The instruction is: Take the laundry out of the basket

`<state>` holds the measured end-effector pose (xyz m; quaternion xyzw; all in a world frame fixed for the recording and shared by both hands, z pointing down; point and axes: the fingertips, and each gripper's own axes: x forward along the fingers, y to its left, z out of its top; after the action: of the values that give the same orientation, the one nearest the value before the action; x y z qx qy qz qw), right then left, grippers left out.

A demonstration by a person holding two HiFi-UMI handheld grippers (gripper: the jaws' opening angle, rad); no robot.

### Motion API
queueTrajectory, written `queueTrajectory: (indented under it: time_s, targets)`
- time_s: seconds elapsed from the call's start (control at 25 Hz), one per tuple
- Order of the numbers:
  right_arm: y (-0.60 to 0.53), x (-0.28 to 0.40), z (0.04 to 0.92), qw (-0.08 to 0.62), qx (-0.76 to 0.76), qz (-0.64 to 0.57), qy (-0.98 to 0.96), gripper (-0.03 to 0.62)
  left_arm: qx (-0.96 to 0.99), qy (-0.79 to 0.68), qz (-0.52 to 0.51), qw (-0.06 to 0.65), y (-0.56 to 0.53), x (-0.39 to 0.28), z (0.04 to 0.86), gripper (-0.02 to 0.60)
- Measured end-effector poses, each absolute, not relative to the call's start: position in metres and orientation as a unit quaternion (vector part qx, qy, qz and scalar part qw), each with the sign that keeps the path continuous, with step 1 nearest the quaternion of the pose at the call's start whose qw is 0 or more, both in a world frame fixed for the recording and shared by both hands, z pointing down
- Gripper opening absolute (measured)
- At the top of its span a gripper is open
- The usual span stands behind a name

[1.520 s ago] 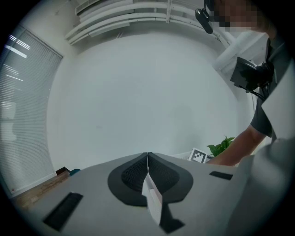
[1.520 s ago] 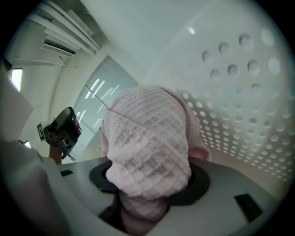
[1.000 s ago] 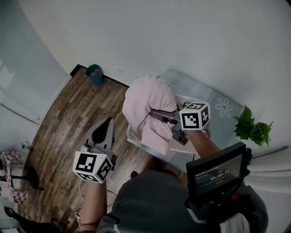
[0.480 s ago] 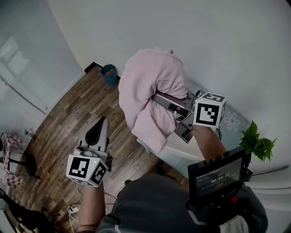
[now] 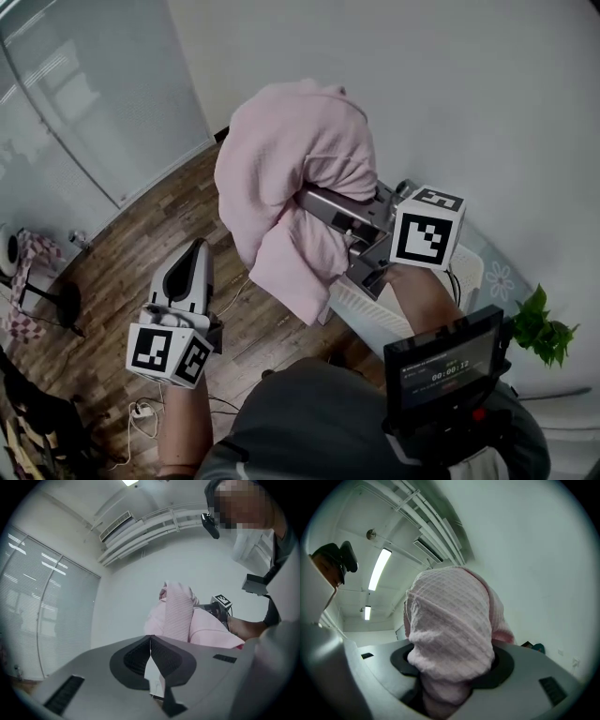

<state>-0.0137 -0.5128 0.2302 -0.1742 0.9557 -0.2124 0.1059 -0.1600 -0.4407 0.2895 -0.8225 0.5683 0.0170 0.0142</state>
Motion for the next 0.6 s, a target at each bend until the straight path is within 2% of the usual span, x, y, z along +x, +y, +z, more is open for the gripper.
queueTrajectory:
  time_s: [0.48, 0.6]
  targets:
    - [-0.475, -0.159, 0.193, 0.084, -0.055, -0.213, 0.972, 0.281, -0.757, 0.652, 0.038, 0.016, -0.387, -0.279, 0.267, 0.008]
    - [-0.456, -0.184, 0.153, 0.072, -0.043, -0.204, 0.975, 0.281, -0.746, 0.665, 0.048, 0.013, -0.364, -0.300, 0.231, 0.008]
